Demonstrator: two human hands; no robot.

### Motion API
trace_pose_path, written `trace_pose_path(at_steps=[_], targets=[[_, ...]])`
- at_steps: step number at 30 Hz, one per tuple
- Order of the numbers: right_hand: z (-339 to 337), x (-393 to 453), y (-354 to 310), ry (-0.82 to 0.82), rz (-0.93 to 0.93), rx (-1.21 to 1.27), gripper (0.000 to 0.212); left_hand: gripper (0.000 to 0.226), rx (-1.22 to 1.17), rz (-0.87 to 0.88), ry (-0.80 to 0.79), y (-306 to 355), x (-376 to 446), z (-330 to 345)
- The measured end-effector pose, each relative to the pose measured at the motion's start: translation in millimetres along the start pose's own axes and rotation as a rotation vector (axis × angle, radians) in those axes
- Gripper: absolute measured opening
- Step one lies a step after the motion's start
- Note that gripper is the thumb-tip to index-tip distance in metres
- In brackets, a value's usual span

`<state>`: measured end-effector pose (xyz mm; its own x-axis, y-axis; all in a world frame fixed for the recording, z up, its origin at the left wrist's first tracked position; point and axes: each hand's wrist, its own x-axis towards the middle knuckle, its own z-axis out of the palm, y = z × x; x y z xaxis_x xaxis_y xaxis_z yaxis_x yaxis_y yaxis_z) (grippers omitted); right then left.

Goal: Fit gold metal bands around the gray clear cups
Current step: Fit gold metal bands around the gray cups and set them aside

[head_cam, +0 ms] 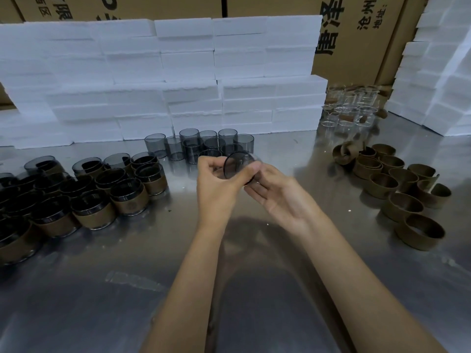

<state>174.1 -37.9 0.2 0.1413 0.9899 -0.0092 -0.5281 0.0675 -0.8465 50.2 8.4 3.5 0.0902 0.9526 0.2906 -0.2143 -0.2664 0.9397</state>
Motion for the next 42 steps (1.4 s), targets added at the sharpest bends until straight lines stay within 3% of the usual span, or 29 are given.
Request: trace_pose_path(at_steps=[4,10,19,21,25,28,30,34,38,42], targets=[[2.1,1.3,4.1,-0.013,0.043,-0.030,0.026,0.037,-0.025,-0.042,0.157,-1.1,3.7,-5.1],[-1.7,3.3,3.3,0.038,0.075,0.082,0.016,0.012,-0.043,-0.046,0.144,-5.3,5.1,-2.8],[-4.2,4.0,0.2,0.134,0.090,0.192,0.020,0.021,-0.034,-0.101,-0.049,-4.5,0.4,3.1],[-3.8,2.9,-0.7,0.148,0.087,0.190,0.023,0.031,-0.024,-0.097,-0.076,-2.6,-2.7,5.9],[0.7,1.1,2.9,0.160,0.029,-0.016,0.039,0.053,0.181,-0.004,-0.110,-4.4,-6.5,7.7],[6.9,0.0,3.2,0.218,0.014,-0.102,0.033,0.035,0.127,0.025,-0.026,-6.0,-4.6,7.2],[10.1,-0.4,3.3,0.260,-0.038,-0.197,0.031,0.024,-0.052,-0.091,0.036,-4.3,-0.7,4.2],[13.8,0.8,11.3,0.268,-0.222,-0.614,0.041,0.026,-0.381,-0.334,-0.022,-3.1,3.5,-1.4],[12.9,3.3,15.0,0.228,-0.329,-0.730,0.052,0.039,-0.424,-0.404,-0.112,-3.5,3.6,0.3],[10.3,5.1,16.0,0.302,-0.463,-0.804,0.049,0.049,-0.417,-0.443,-0.190,-0.3,1.6,2.1]])
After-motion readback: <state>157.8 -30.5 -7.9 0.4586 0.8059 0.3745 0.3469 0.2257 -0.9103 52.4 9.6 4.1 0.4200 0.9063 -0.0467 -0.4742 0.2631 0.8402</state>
